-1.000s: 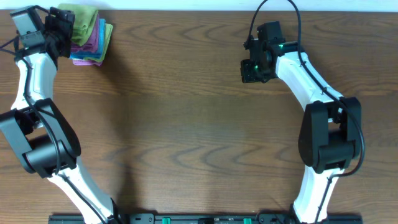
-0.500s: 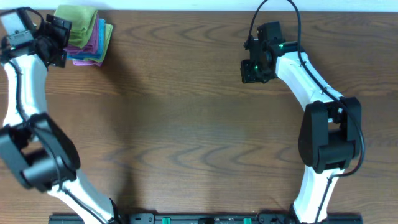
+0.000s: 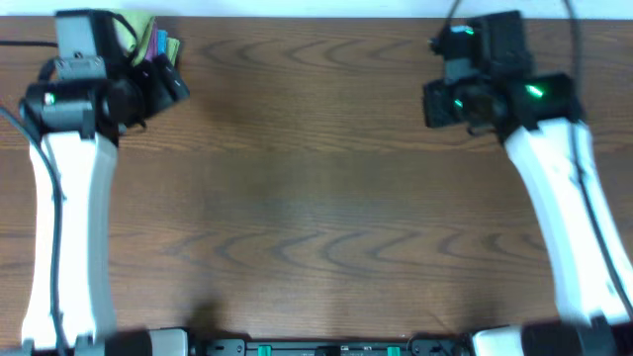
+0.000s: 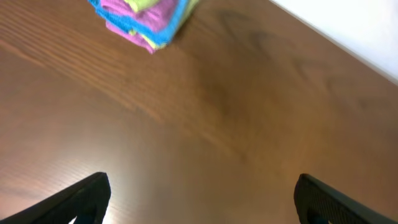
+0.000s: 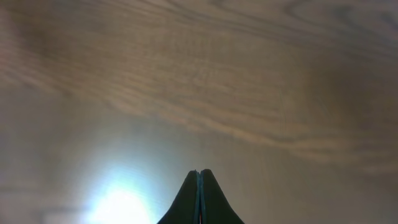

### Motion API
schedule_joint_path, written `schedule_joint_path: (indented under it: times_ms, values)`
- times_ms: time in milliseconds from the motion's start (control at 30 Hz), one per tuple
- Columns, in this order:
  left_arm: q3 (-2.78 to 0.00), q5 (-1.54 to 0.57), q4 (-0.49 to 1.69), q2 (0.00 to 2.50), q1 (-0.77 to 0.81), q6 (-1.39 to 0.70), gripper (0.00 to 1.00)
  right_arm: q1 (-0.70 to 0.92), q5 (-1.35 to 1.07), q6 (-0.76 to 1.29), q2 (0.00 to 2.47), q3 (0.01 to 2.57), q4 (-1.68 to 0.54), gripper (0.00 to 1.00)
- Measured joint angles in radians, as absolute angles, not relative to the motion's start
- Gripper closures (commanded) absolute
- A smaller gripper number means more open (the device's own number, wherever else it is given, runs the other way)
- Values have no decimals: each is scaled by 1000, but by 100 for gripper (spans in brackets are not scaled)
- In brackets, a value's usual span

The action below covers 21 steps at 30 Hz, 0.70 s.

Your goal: Fold the cloth

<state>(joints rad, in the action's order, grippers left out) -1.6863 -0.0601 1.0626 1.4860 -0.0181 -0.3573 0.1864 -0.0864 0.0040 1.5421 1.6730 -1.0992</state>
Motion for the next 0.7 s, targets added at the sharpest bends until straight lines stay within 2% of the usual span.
schedule_joint_path:
  times_ms: [100, 200, 400, 433, 500, 533, 700]
  values:
    - [-1620, -12, 1084, 1341, 95, -332, 4, 193, -81, -7, 1393, 1628, -1129, 99]
    - [-1467, 25, 1067, 1124, 215, -334, 5, 212, -78, -12, 1140, 1470, -1106, 99]
    - [-1122, 53, 1064, 725, 339, -378, 5, 220, -89, -8, 641, 1118, -1105, 98]
    - [-1076, 52, 1059, 682, 350, -386, 4, 220, -94, -8, 585, 1077, -1108, 86]
    - [-1001, 36, 1052, 614, 362, -402, 5, 220, -102, -1, 495, 1021, -1111, 6]
    - [-979, 27, 1052, 596, 363, -412, 5, 220, -105, -2, 458, 1005, -1110, 1]
    - [-970, 7, 1048, 580, 364, -427, 5, 220, -112, -4, 401, 998, -1107, 1]
